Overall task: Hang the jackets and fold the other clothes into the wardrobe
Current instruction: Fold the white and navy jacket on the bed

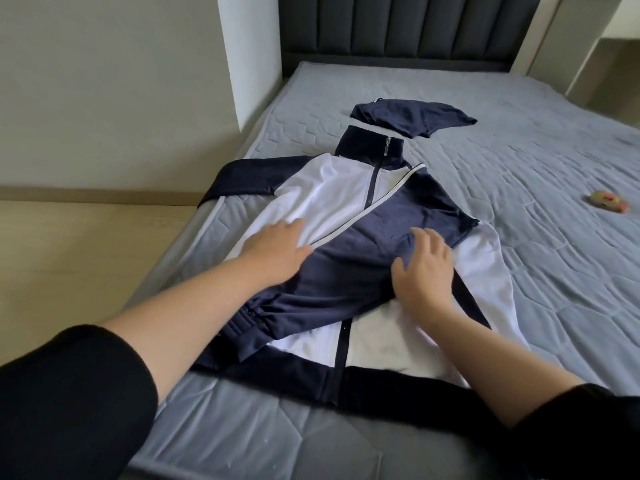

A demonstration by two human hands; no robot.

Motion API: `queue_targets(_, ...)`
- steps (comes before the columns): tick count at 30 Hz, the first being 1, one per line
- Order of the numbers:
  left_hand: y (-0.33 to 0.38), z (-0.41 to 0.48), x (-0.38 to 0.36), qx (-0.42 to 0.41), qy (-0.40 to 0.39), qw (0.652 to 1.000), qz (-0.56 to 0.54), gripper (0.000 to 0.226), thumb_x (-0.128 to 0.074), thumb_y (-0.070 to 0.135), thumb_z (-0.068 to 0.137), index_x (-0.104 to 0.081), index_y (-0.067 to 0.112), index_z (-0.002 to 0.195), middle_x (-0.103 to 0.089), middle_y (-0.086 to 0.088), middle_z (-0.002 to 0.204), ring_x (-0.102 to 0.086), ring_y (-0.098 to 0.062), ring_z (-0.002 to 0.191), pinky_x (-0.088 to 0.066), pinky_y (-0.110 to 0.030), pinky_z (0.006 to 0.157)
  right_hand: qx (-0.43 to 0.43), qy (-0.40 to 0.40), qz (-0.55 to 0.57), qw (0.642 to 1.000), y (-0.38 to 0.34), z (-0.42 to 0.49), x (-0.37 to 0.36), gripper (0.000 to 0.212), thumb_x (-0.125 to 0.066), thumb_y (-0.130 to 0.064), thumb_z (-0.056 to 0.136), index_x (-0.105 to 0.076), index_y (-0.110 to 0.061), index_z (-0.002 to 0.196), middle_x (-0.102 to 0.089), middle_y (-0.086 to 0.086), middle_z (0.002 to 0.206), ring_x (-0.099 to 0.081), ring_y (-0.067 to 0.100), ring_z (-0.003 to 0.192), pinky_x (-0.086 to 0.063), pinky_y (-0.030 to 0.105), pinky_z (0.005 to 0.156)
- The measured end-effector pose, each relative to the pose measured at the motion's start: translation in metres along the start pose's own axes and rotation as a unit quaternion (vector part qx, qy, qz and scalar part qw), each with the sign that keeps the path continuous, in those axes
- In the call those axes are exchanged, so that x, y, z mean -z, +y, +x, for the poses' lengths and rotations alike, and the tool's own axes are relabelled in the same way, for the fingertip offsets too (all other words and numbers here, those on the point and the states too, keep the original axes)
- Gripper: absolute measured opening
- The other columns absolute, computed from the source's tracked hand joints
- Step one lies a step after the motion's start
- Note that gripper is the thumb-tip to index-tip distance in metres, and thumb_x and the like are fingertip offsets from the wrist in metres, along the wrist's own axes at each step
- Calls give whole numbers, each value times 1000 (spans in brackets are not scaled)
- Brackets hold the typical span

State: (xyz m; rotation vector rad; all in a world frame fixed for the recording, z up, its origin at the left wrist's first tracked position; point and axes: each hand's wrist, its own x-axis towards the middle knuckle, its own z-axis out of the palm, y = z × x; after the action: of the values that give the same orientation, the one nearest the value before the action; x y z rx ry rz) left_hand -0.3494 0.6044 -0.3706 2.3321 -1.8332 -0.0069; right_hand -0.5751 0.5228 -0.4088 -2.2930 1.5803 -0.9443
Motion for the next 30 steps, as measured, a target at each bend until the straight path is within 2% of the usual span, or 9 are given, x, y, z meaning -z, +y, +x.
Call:
queue_targets(3, 22, -11, -23, -161, -31, 984, 68, 65, -33, 51, 97, -14, 22, 152, -12, -4, 159, -9, -24, 146, -14, -43, 116, 44, -177, -130, 975, 5, -2, -13, 54, -35, -40, 99, -28, -17, 147, -20, 5, 157, -12, 24, 145, -9, 45, 116)
queue_targets(6, 24, -25, -49, -158, -159, 967, 121, 66, -20, 55, 98, 3, 25, 153, 7, 2, 161, 14, -18, 146, 4, -46, 117, -16, -243, -164, 956, 23, 1, -9, 57, -28, -39, 97, -23, -16, 149, -11, 1, 160, -2, 20, 147, -1, 51, 116)
queue_targets(14, 62, 77, -32, -130, -121, 977, 113, 64, -23, 48, 100, -2, 19, 153, 3, 0, 161, 10, -20, 147, 2, -47, 117, 24, -165, -161, 973, 27, 82, -8, 52, -31, -22, 99, -24, -12, 149, -11, 4, 160, -3, 21, 148, -3, 48, 117)
queue_targets(18, 70, 90, -55, -143, -110, 979, 97, 65, -21, 51, 99, -2, 19, 153, 6, 1, 161, 11, -18, 147, 0, -47, 118, 110, -252, -182, 944, 60, 110, -14, 51, -31, -36, 102, -25, -23, 150, -14, -1, 160, -9, 16, 147, -6, 46, 117)
queue_targets(20, 66, 89, -68, -145, -111, 978, 100, 66, -16, 53, 98, 1, 20, 153, 9, 3, 160, 13, -18, 147, 1, -47, 118, 83, -278, -243, 926, 90, 114, -15, 53, -25, -46, 101, -23, -25, 150, -14, -5, 160, -8, 14, 147, -2, 47, 117)
queue_targets(23, 60, 90, -79, -147, -77, 981, 96, 67, -12, 54, 97, 4, 19, 153, 12, 3, 160, 15, -18, 146, 1, -48, 118, -11, -198, -279, 940, 115, 129, -13, 55, -22, -47, 99, -33, -15, 143, -22, 1, 157, -12, 17, 146, -5, 52, 116)
queue_targets(25, 61, 88, -84, -144, -71, 982, 94, 68, -8, 55, 96, 7, 20, 152, 15, 4, 159, 18, -17, 146, 2, -47, 118, 36, -155, -257, 953, 104, 137, -24, 54, -25, -45, 99, -34, -15, 143, -22, 3, 157, -11, 17, 146, -5, 52, 115)
queue_targets(28, 62, 83, -94, -134, -69, 984, 96, 71, -3, 55, 92, 10, 20, 151, 18, 5, 159, 19, -16, 145, 3, -45, 119, 160, -209, -207, 942, 92, 141, -44, 54, -27, -42, 100, -22, -23, 151, -15, -2, 160, -7, 15, 148, -1, 46, 117)
queue_targets(30, 61, 83, -95, -135, -67, 984, 96, 70, -6, 55, 93, 10, 20, 152, 17, 4, 159, 18, -17, 145, 2, -44, 119, 102, -241, -205, 943, 102, 149, -46, 56, -25, -44, 101, -17, -24, 152, -11, -3, 161, -7, 14, 148, -2, 44, 118)
